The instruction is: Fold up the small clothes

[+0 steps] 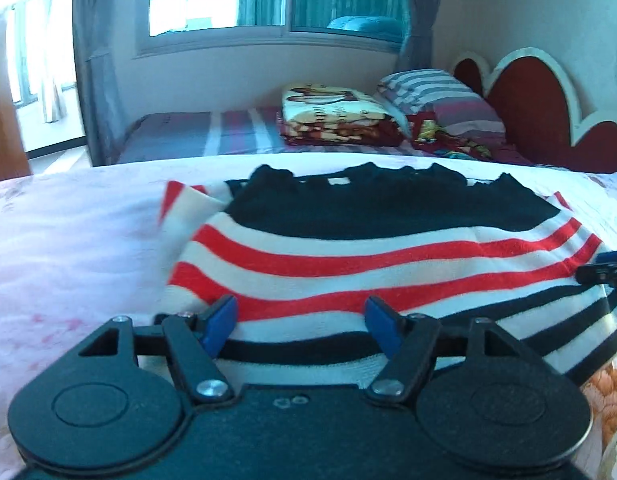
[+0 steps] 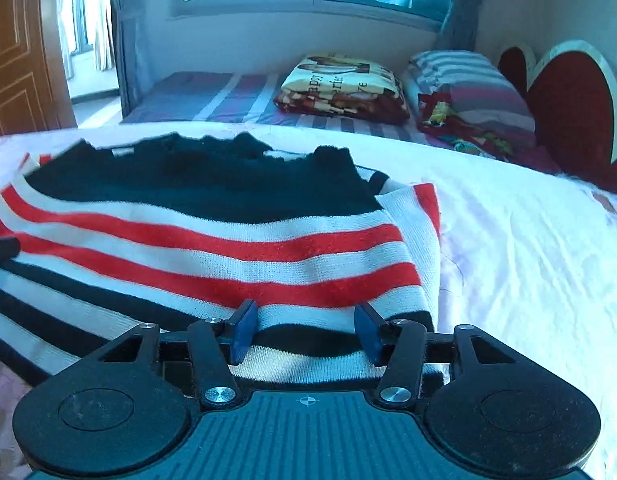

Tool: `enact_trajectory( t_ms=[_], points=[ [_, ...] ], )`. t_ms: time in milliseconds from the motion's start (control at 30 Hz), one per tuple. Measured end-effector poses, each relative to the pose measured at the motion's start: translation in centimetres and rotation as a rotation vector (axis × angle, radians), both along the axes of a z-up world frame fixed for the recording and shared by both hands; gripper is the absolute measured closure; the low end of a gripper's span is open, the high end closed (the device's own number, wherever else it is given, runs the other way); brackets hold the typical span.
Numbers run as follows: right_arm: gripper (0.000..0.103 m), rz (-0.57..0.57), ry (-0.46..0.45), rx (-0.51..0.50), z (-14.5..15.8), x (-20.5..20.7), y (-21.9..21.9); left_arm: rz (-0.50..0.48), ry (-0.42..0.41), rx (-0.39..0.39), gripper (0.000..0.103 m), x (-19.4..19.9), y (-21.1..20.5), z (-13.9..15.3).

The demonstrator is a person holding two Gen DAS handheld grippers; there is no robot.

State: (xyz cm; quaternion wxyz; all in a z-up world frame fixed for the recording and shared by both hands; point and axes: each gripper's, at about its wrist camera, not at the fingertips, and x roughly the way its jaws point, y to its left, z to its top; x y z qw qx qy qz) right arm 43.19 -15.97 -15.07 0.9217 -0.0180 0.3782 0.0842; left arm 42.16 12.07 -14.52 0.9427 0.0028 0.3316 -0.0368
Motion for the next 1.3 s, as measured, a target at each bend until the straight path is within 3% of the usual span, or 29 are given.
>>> enact_trajectory(
  t_ms=[167, 300, 433, 500, 633, 800, 933, 1067, 1133, 1167, 1200, 1300],
  points=[
    [0.051, 0.085, -0.047, 0.079, 2.7, -3.4, 1.8, -0.016, -0.031, -0.052, 0.035, -2.8, -2.6, 1.4],
    [0.051, 0.121, -0.001, 0.102, 2.3, -4.5, 4.9, -0.05, 0.007, -0.07, 0.035, -4.0, -5.5, 0.3],
    [0.051, 0.119, 0.047, -0.002, 0.2, -5.7, 6.4, -0.089, 0.033, 0.05, 0.029, -4.9, -7.6, -0.8],
    [0.051, 0.101, 0.047, 0.015, -0.1, -6.8, 5.3, -0.101, 0.038, 0.06, 0.027, -5.8, -6.7, -0.8],
    [0.051, 0.108, 0.022, 0.049, 1.0, -7.9, 2.3, -0.025, 0.051, 0.001, 0.028, -6.6, -2.8, -0.5],
    [0.051, -0.085, -0.078, 0.168, 3.8, -7.7, -4.7, 0.062, -0.033, -0.032, 0.031, -8.0, 0.8, 1.0],
    [0.051, -0.16, 0.009, 0.19, 3.2, -5.7, -7.9, 0.182, -0.014, -0.059, 0.032, -7.4, 3.5, 1.2],
    [0.052, -0.125, 0.114, 0.242, 2.2, -5.2, -9.5, 0.254, 0.046, -0.11, 0.037, -6.9, 5.7, 0.3],
    [0.085, -0.104, 0.147, 0.266, 1.7, -5.6, -10.1, 0.277, 0.085, -0.158, 0.044, -6.8, 6.7, -0.5],
    [0.091, -0.102, 0.146, 0.269, 1.5, -6.2, -10.5, 0.282, 0.073, -0.188, 0.044, -7.0, 7.2, -0.6],
    [0.098, -0.091, 0.139, 0.268, 1.4, -6.6, -10.7, 0.284, 0.072, -0.199, 0.044, -7.0, 7.4, -0.6],
    [0.098, -0.076, 0.121, 0.252, 1.6, -7.5, -11.0, 0.284, 0.075, -0.177, 0.047, -6.9, 7.3, -0.5]
  ],
)
